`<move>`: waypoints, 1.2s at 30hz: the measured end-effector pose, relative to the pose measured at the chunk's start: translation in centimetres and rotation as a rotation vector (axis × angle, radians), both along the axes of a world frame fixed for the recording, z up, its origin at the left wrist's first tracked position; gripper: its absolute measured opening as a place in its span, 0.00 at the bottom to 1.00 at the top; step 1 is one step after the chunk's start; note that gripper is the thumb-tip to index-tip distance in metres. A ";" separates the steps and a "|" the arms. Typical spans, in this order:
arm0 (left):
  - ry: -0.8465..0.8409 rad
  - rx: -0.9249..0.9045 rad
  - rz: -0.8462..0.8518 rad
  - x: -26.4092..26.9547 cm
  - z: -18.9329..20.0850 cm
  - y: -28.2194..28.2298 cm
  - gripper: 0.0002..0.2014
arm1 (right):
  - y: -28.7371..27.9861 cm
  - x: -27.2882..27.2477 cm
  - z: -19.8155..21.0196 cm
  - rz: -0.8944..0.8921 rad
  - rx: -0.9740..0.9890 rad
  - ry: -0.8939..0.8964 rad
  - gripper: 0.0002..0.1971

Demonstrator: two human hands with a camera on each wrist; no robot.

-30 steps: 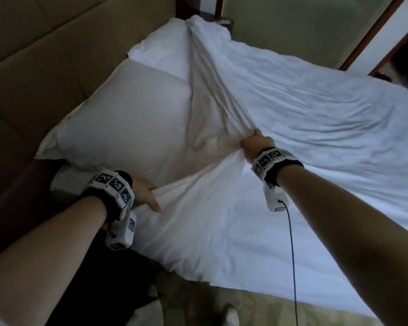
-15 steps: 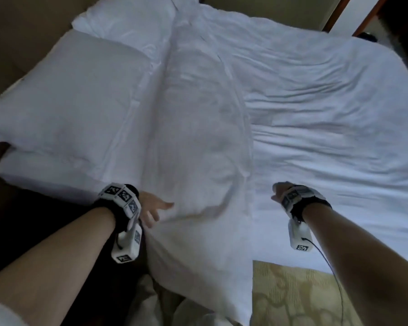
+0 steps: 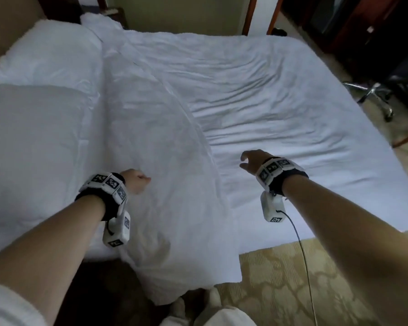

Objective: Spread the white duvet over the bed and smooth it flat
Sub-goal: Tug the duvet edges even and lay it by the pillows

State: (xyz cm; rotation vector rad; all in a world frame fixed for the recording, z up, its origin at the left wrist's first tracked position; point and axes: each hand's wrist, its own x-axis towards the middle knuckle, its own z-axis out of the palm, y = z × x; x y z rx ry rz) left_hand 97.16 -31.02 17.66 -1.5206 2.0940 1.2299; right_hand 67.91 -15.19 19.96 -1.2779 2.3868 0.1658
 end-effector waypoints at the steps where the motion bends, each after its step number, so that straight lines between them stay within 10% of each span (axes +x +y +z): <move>1: 0.024 -0.034 -0.018 -1.7 0.7 -0.3 0.10 | 0.6 -0.8 0.6 -0.022 -0.024 0.007 0.20; 24: 0.243 -0.020 -0.592 -60.5 2.9 26.3 0.13 | 40.4 -42.6 3.4 -0.628 0.064 -0.019 0.17; 36: 0.285 0.001 -0.653 -91.0 2.4 32.6 0.13 | 48.3 -66.4 3.5 -0.753 0.071 0.013 0.19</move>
